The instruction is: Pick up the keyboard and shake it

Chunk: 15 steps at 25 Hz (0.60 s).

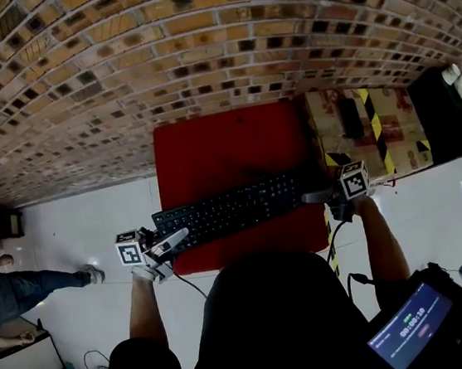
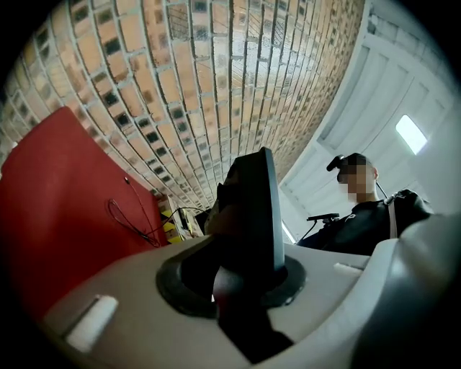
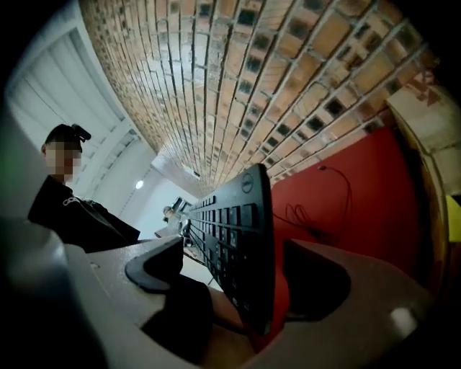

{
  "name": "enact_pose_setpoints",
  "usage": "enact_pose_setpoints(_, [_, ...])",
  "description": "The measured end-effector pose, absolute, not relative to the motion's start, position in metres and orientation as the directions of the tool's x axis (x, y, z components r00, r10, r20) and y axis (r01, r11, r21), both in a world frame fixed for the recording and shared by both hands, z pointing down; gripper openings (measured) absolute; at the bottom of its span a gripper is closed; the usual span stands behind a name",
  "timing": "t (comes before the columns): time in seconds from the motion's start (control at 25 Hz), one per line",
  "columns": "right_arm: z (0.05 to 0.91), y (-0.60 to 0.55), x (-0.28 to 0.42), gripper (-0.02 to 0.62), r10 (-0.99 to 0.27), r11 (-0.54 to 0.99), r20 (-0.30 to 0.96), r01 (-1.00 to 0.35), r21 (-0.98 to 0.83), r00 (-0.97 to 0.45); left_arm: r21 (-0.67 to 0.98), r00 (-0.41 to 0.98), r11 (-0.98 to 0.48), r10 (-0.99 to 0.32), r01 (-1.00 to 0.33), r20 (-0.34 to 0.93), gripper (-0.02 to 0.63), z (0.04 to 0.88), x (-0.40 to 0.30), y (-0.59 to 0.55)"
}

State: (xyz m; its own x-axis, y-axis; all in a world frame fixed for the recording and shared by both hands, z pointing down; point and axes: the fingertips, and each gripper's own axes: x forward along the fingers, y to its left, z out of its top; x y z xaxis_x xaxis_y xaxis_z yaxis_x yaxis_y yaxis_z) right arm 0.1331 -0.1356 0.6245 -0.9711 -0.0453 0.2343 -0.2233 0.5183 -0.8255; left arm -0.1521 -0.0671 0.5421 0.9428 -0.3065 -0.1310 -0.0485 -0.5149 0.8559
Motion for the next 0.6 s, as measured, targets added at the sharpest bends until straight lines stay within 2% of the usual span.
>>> enact_pose_setpoints(0.12, [0.627, -0.141, 0.112, 0.401, -0.034, 0.563, 0.278, -0.249, -0.788, -0.960, 0.853, 0.946, -0.521, -0.294, -0.037, -0.138, 0.103, 0.544, -0.146, -0.066])
enact_pose_setpoints(0.16, [0.628, -0.145, 0.108, 0.323, -0.040, 0.573, 0.304, -0.271, -0.773, -0.952, 0.852, 0.945, -0.523, -0.294, -0.034, -0.142, 0.103, 0.544, -0.145, -0.067])
enact_pose_setpoints(0.2, [0.628, -0.148, 0.106, 0.281, -0.041, 0.583, 0.321, -0.284, -0.762, -0.946, 0.850, 0.944, -0.525, -0.296, -0.036, -0.143, 0.103, 0.544, -0.146, -0.069])
enact_pose_setpoints(0.28, [0.623, -0.152, 0.104, 0.249, -0.038, 0.606, 0.319, -0.276, -0.746, -0.947, 0.843, 0.944, -0.534, -0.304, -0.055, -0.131, 0.098, 0.545, -0.150, -0.073])
enact_pose_setpoints(0.44, [0.604, -0.170, 0.103, 0.241, -0.070, 0.675, 0.319, -0.280, -0.682, -0.945, 0.794, 0.944, -0.586, -0.327, -0.162, -0.049, 0.086, 0.546, -0.155, -0.087])
enact_pose_setpoints(0.6, [0.566, -0.200, 0.100, 0.241, -0.141, 0.775, 0.325, -0.309, -0.551, -0.935, 0.635, 0.928, -0.699, -0.365, -0.329, 0.078, 0.094, 0.528, -0.153, -0.114])
